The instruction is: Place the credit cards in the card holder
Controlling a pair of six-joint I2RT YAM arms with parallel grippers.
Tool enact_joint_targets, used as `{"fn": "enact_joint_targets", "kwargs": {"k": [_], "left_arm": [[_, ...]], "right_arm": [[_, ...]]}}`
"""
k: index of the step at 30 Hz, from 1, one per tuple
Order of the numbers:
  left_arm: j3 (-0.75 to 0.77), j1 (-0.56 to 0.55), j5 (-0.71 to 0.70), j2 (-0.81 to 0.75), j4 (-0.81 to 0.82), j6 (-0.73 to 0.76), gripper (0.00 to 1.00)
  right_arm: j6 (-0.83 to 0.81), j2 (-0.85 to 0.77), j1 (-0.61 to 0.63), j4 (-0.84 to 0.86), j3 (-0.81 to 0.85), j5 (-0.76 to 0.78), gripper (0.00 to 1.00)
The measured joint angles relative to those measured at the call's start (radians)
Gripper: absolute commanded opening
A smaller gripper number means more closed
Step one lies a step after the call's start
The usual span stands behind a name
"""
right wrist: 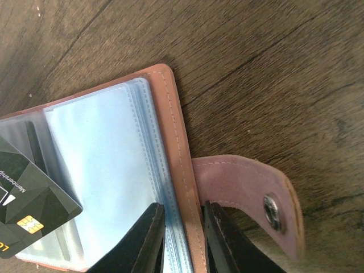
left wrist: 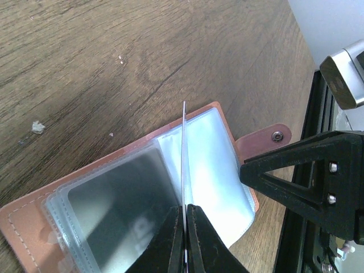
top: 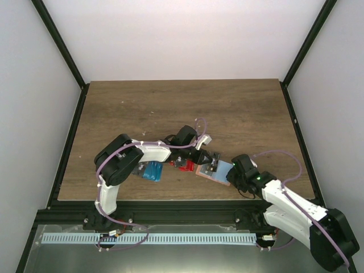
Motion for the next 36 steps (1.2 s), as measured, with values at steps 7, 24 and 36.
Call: {"fn": "enact_joint_targets", "kwargs": {"k": [7,24,36], "left_arm": [[-0.003,0.000,0.016,0.000,0.006,-0.009,0.04],[-0.060,0.005,0.053,0.024,0.119,-0.211,0.04],[-0.148,0.048,0.032,0.005,0.179,-0.333,0.04]], "right_arm": [[0.000,0.011,0.000,0.004,0.004,-0.001,0.22],[-0.023,0.034,0.000,0.023,0.011,-0.015,0.16],[-0.023,0.029,0.000,0.023,0.010,-0.052,0.16]]}}
